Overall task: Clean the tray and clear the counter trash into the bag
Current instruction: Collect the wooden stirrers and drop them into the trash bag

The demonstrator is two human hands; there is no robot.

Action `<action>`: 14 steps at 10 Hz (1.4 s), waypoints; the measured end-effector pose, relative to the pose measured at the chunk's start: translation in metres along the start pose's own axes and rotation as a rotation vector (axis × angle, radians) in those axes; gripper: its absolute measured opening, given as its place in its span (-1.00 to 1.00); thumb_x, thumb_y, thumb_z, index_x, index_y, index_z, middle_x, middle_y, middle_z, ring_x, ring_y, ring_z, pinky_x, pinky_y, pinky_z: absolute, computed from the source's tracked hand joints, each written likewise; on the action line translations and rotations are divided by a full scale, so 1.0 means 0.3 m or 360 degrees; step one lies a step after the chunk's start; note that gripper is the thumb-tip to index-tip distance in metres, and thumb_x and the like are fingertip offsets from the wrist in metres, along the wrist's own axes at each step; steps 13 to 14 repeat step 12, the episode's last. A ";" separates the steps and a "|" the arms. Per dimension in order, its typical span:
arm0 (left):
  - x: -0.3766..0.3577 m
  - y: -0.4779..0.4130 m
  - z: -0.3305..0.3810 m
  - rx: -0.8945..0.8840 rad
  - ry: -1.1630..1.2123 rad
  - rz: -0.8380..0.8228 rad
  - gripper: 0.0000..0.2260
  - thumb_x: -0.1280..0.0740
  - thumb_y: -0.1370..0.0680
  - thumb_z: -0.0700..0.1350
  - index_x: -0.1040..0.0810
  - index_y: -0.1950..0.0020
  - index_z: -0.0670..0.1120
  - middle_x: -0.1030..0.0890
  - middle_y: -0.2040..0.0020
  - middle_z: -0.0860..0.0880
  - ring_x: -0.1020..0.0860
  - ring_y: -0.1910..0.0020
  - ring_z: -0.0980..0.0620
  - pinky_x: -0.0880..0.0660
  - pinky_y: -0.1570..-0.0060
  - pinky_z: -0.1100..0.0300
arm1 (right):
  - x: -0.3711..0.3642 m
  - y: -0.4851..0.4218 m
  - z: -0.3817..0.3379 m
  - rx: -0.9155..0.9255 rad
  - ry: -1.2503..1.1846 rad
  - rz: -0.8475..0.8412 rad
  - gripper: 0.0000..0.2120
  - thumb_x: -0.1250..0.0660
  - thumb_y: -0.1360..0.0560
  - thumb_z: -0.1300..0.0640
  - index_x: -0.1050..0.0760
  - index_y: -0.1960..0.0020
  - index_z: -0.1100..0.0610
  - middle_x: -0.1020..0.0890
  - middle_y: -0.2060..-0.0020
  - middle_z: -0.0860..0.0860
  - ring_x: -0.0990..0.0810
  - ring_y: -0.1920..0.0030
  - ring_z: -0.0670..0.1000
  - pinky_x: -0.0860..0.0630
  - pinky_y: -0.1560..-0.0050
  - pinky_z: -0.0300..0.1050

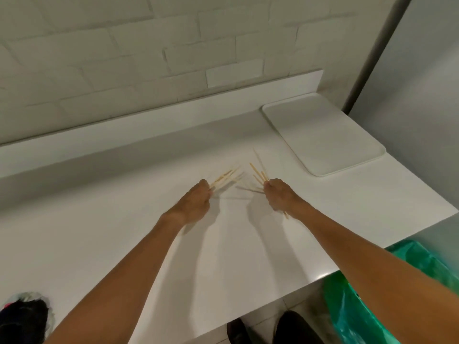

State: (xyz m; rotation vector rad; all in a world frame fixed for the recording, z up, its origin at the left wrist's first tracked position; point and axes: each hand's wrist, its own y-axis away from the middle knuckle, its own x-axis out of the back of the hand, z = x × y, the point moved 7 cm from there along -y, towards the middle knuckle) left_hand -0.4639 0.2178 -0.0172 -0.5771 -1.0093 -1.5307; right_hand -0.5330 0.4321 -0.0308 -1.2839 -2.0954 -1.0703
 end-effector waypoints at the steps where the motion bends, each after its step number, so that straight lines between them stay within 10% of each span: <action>1: -0.036 -0.015 0.135 -0.0147 0.0072 -0.0085 -0.83 0.00 -0.69 -0.07 -0.24 0.03 -0.12 -0.41 0.23 -0.05 -0.32 0.32 0.01 -0.29 0.31 0.11 | 0.065 0.041 0.073 -0.0032 -0.0121 0.0077 -0.67 0.00 -0.65 0.20 -0.28 0.28 0.06 -0.44 0.24 0.12 -0.42 0.11 0.12 -0.39 0.06 -0.01; 5: -0.358 -0.011 0.719 -0.0629 0.0129 -0.0319 -0.83 -0.01 -0.69 -0.12 -0.21 0.02 -0.20 -0.35 0.22 -0.01 -0.25 0.32 0.06 -0.27 0.30 0.19 | 0.388 0.352 0.663 -0.0304 -0.0465 0.0360 -0.73 -0.01 -0.66 0.12 -0.32 0.19 0.09 -0.36 0.29 -0.03 -0.31 0.33 -0.08 -0.22 0.35 -0.28; 7: -0.666 0.015 1.032 -0.0645 -0.0080 -0.0632 -0.87 -0.02 -0.68 -0.10 -0.22 0.05 -0.07 -0.44 0.16 -0.11 -0.36 0.23 -0.01 -0.36 0.18 0.07 | 0.530 0.638 1.030 -0.0580 -0.0319 0.0506 -0.64 0.01 -0.67 0.22 -0.42 0.22 0.24 -0.48 0.26 0.06 -0.45 0.12 0.09 -0.31 0.11 -0.14; 10: -1.165 0.106 1.444 -0.0664 -0.0618 -0.0940 -0.80 -0.08 -0.67 -0.12 -0.36 -0.19 -0.21 -0.53 -0.11 -0.25 -0.53 -0.09 -0.20 -0.34 0.09 0.07 | 0.498 1.006 1.570 -0.1012 -0.0288 0.0280 -0.69 -0.05 -0.64 0.20 -0.40 0.23 0.22 -0.51 0.26 0.15 -0.46 0.33 0.05 -0.39 0.33 -0.16; 12: -1.378 0.084 1.557 -0.0658 -0.0469 -0.0979 -0.76 -0.26 -0.62 -0.07 -0.37 -0.24 -0.11 -0.55 -0.08 -0.19 -0.54 0.04 -0.14 -0.48 0.02 -0.02 | 0.483 1.091 1.719 -0.0958 -0.0297 0.0236 -0.55 -0.20 -0.62 -0.02 -0.37 -0.43 0.18 -0.44 -0.40 0.12 -0.39 -0.41 0.14 -0.33 -0.38 -0.04; 14: -1.378 0.084 1.557 -0.0658 -0.0469 -0.0979 -0.76 -0.26 -0.62 -0.07 -0.37 -0.24 -0.11 -0.55 -0.08 -0.19 -0.54 0.04 -0.14 -0.48 0.02 -0.02 | 0.483 1.091 1.719 -0.0958 -0.0297 0.0236 -0.55 -0.20 -0.62 -0.02 -0.37 -0.43 0.18 -0.44 -0.40 0.12 -0.39 -0.41 0.14 -0.33 -0.38 -0.04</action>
